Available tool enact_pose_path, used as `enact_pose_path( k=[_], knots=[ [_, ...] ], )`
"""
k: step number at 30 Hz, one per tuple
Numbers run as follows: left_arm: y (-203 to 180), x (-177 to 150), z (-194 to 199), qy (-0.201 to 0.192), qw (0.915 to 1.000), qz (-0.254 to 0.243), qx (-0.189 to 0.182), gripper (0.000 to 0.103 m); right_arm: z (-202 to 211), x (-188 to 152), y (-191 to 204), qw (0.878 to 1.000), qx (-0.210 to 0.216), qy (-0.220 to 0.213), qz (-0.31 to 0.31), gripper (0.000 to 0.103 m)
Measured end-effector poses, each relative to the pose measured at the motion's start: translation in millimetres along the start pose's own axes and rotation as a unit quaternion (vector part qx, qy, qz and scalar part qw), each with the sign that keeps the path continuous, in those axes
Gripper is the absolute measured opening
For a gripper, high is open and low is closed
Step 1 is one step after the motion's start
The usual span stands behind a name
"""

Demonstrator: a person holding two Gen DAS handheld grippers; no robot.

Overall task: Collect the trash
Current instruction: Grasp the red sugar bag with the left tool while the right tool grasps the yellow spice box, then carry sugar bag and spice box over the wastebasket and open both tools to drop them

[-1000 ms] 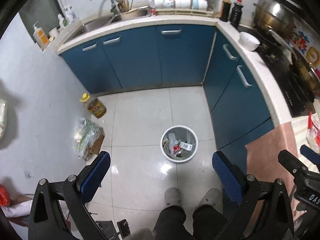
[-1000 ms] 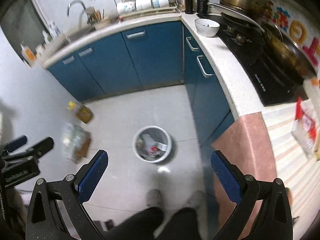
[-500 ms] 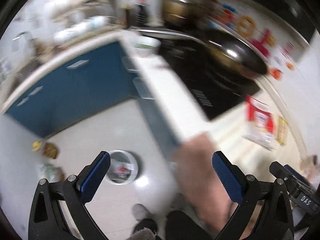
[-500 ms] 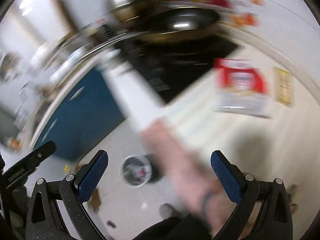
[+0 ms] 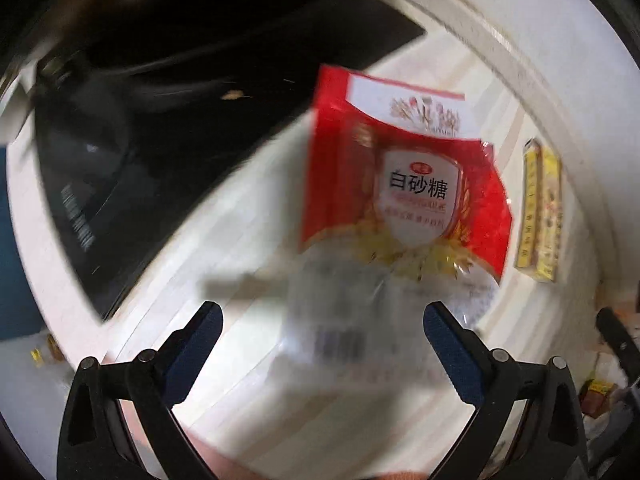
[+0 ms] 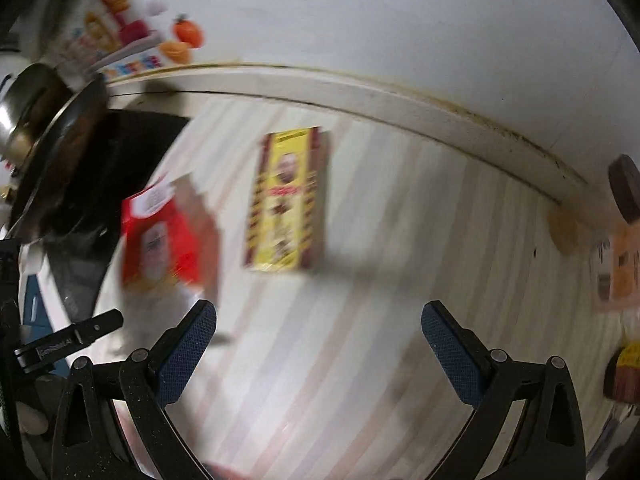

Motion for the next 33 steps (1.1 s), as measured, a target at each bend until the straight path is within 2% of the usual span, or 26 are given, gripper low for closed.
enact_pose_path(
  k=[2, 3, 4, 5, 6, 7, 8, 9, 10, 11, 13, 16, 17, 18, 19, 20, 27, 33],
  knots=[
    [-10.8, 2.7, -11.8, 0.009, 0.9996, -0.024, 0.009, 0.095, -17.0, 7.6, -5.0, 1.0, 0.003, 0.004, 0.003, 0.103],
    [-13.6, 3.3, -15.4, 0.011, 0.9994, -0.03, 0.014, 0.077, -26.4, 9.9, -6.4, 1.0, 0.004, 0.004, 0.008, 0.103],
    [-16.4, 3.1, -19.3, 0.017, 0.9991, -0.034, 0.019, 0.071, -34.9, 13.1, -5.6, 1.0, 0.005, 0.005, 0.011, 0.103],
    [-19.1, 3.9, -18.2, 0.007, 0.999, -0.036, 0.025, 0.069, -41.8, 15.8, -4.5, 1.0, 0.007, 0.005, 0.015, 0.103],
    [-21.8, 3.7, -16.8, 0.001, 0.9988, -0.04, 0.029, 0.063, -51.4, 19.1, -0.5, 1.0, 0.014, 0.005, 0.02, 0.103],
    [-23.4, 3.7, -15.2, -0.005, 0.9986, -0.042, 0.033, 0.049, -56.5, 20.7, 2.6, 1.0, 0.016, 0.005, 0.024, 0.103],
    [-24.0, 3.5, -12.5, -0.014, 0.9978, -0.045, 0.047, 0.044, -66.5, 23.8, 10.1, 0.999, 0.019, 0.004, 0.031, 0.103],
    [-25.6, 3.5, -12.2, -0.016, 0.9978, -0.043, 0.049, 0.033, -72.5, 25.6, 16.6, 0.999, 0.022, 0.003, 0.036, 0.103],
    [-24.9, 3.6, -10.1, -0.02, 0.9977, -0.04, 0.051, 0.015, -77.6, 29.4, 20.3, 0.999, 0.025, 0.003, 0.041, 0.103],
    [-22.9, 2.6, -7.9, -0.022, 0.9972, -0.04, 0.059, 0.009, -83.4, 32.7, 26.4, 0.999, 0.025, 0.001, 0.046, 0.103],
    [-22.2, 0.5, -4.0, -0.025, 0.9977, -0.036, 0.052, 0.006, -94.0, 38.0, 36.2, 0.998, 0.021, 0.0, 0.054, 0.103],
    [-19.4, 1.5, 5.9, -0.036, 0.9964, -0.035, 0.068, 0.004, -106.7, 42.1, 43.3, 0.998, -0.004, -0.005, 0.067, 0.102],
    [-19.0, 1.2, 9.4, -0.04, 0.9962, -0.033, 0.07, 0.004, -110.4, 41.8, 45.2, 0.998, -0.01, -0.004, 0.07, 0.091],
    [-18.6, 1.0, 15.5, -0.046, 0.9958, -0.03, 0.073, 0.004, -113.2, 40.9, 46.0, 0.997, -0.014, -0.002, 0.07, 0.088],
    [-16.7, -1.3, 23.5, -0.053, 0.9954, -0.03, 0.074, 0.004, -113.2, 41.8, 46.2, 0.997, -0.024, -0.006, 0.078, 0.073],
    [-16.9, -1.3, 29.3, -0.059, 0.9949, -0.03, 0.076, 0.003, -110.5, 42.5, 49.0, 0.995, -0.033, -0.017, 0.091, 0.063],
    [-10.9, -16.7, 88.1, -0.113, 0.9905, -0.031, 0.072, 0.003, -86.7, 38.9, 48.4, 0.995, 0.013, -0.036, 0.094, 0.061],
    [7.0, -51.7, 109.0, -0.122, 0.9908, -0.024, 0.053, 0.003, -38.9, 18.3, 58.4, 0.994, 0.036, -0.043, 0.096, 0.061]
  ],
)
Point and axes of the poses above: each gripper's, at about its wrist camera, not at the fingertips, and z roughly against the way its jaws point, y to its left, x to its top, the point moved 6 cm from there along -z, roughly the way its jaws point, and after that the axes turned 11 degrees about -y, right-handed, at the moved point
